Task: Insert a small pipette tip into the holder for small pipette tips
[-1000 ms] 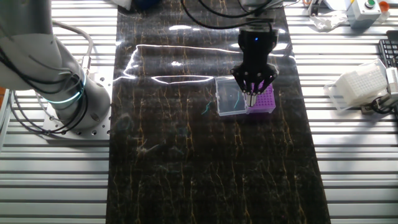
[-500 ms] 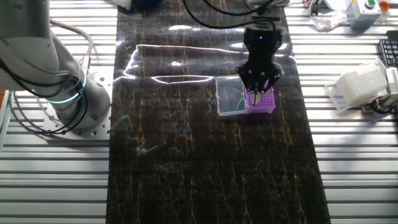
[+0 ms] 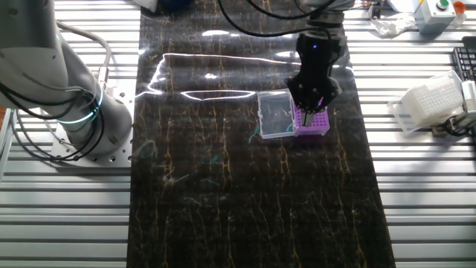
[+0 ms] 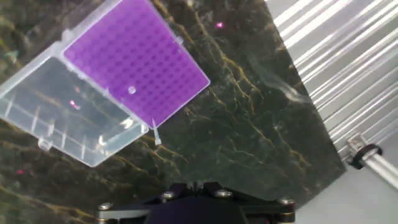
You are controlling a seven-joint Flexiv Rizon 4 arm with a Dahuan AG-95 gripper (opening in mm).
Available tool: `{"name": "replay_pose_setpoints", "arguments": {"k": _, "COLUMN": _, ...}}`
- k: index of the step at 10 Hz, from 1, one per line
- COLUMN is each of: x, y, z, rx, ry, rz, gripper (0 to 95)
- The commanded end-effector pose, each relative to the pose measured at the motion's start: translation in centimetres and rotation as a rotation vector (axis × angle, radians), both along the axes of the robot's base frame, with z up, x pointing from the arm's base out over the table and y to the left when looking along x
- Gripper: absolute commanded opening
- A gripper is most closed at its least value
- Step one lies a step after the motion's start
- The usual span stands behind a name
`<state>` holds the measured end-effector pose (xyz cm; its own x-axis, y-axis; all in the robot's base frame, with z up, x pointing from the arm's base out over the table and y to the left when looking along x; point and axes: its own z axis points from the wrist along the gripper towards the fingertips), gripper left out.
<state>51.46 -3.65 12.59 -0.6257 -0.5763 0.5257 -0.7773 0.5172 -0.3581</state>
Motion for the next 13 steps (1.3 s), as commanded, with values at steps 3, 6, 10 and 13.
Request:
{"name": "replay_pose_setpoints", "arguments": {"k": 3, "x": -0.12, "y": -0.19, "z": 0.00, "rx": 0.099, "ry": -0.063, "rz": -0.073, "gripper": 0.0}}
{"name": "replay_pose_setpoints", "arguments": {"k": 6, "x": -0.06, "y": -0.25, "z": -0.11, "rx": 0.200, "ry": -0.128, "rz": -0.140, "gripper": 0.0}}
{"name": "replay_pose_setpoints", "arguments": {"k": 10, "x": 0.06, "y": -0.36, "z": -0.31, "rx": 0.290, "ry": -0.219, "rz": -0.218, "gripper": 0.0}}
{"name": "replay_pose_setpoints", "arguments": {"k": 13, "x": 0.10, "y": -0.40, "z": -0.39, "rx": 0.365, "ry": -0.246, "rz": -0.263, "gripper": 0.0}}
